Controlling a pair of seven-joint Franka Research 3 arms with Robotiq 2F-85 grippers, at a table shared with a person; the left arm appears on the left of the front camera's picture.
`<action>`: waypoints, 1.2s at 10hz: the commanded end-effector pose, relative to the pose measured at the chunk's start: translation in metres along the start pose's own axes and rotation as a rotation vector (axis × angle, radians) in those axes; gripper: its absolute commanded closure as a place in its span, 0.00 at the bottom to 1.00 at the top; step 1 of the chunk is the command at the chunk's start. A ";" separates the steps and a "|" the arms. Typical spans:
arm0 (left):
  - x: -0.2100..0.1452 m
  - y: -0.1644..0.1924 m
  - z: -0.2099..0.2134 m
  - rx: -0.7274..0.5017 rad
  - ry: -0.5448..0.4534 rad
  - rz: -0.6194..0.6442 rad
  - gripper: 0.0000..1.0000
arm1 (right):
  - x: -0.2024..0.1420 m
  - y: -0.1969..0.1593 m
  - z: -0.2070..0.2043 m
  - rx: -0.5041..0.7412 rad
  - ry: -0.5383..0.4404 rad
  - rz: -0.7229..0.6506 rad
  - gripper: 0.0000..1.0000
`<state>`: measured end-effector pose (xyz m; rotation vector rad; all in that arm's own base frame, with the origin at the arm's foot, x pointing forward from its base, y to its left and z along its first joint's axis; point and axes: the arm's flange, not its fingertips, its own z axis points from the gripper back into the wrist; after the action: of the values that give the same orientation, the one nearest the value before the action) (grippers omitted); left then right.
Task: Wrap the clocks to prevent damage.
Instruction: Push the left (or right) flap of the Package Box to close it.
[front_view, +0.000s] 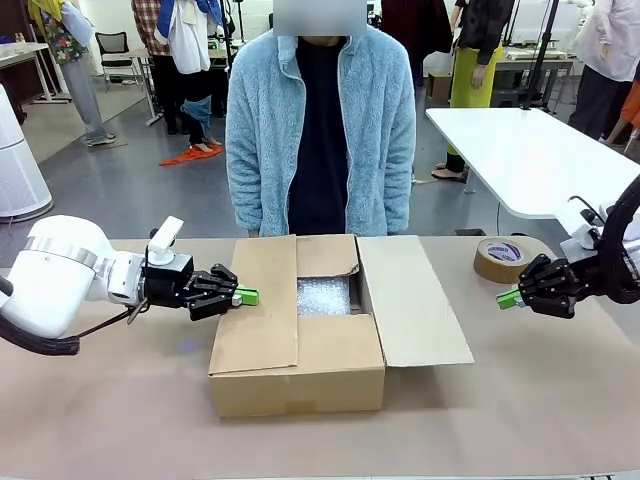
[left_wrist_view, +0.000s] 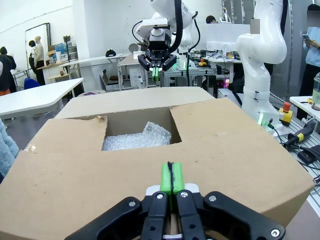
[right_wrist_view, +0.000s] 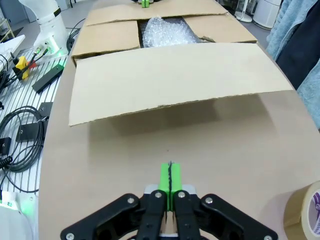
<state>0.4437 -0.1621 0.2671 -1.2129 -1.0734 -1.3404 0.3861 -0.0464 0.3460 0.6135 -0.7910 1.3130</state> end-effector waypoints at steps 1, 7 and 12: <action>-0.001 0.001 0.000 0.024 -0.001 0.009 1.00 | 0.004 0.001 0.009 -0.007 -0.009 0.001 0.99; -0.001 0.001 0.000 0.024 -0.001 0.009 1.00 | -0.027 -0.022 -0.064 0.116 -0.036 -0.049 0.99; -0.001 0.001 0.000 0.024 -0.001 0.009 1.00 | -0.037 -0.039 -0.091 0.130 -0.406 -0.035 0.99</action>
<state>0.4437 -0.1620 0.2671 -1.2127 -1.0735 -1.3401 0.4314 -0.0028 0.2748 0.9744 -0.9723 1.2237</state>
